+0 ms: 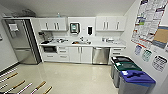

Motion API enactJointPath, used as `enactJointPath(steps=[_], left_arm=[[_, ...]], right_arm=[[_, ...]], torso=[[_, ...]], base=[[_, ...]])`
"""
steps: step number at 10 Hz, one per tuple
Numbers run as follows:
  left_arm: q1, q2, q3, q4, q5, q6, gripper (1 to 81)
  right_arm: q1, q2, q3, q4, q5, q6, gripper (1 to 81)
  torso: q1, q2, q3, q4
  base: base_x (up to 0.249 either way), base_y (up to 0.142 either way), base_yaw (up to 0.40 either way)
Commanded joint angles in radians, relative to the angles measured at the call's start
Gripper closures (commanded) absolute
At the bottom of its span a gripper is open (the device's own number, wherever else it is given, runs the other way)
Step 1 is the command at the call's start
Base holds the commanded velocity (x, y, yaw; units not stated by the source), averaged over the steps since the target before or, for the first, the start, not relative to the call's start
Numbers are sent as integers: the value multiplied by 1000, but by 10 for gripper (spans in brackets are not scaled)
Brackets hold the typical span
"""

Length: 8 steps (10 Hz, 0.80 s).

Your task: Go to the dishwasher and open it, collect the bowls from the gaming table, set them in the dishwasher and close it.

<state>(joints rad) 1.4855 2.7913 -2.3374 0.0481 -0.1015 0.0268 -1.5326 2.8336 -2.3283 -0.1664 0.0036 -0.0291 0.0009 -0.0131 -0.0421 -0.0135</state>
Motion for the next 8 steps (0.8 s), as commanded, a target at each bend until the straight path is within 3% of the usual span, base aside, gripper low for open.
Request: enactJointPath(steps=[1, 5, 8], left_arm=[[-50, -10, 12, 10, 48, 7, 10], [-50, -10, 12, 10, 49, 7, 10], [-52, -13, 12, 10, 49, 7, 10]], right_arm=[[47, -9, 17, 4, -50, -5, 10], [45, -7, 15, 4, -50, -5, 10], [47, -7, 15, 4, -50, -5, 10]], torso=[[0, 0, 0, 0], [0, 0, 0, 0], [0, 0, 0, 0]], base=[[136, -89, 0], [128, -76, 0], [119, 0, 0]])
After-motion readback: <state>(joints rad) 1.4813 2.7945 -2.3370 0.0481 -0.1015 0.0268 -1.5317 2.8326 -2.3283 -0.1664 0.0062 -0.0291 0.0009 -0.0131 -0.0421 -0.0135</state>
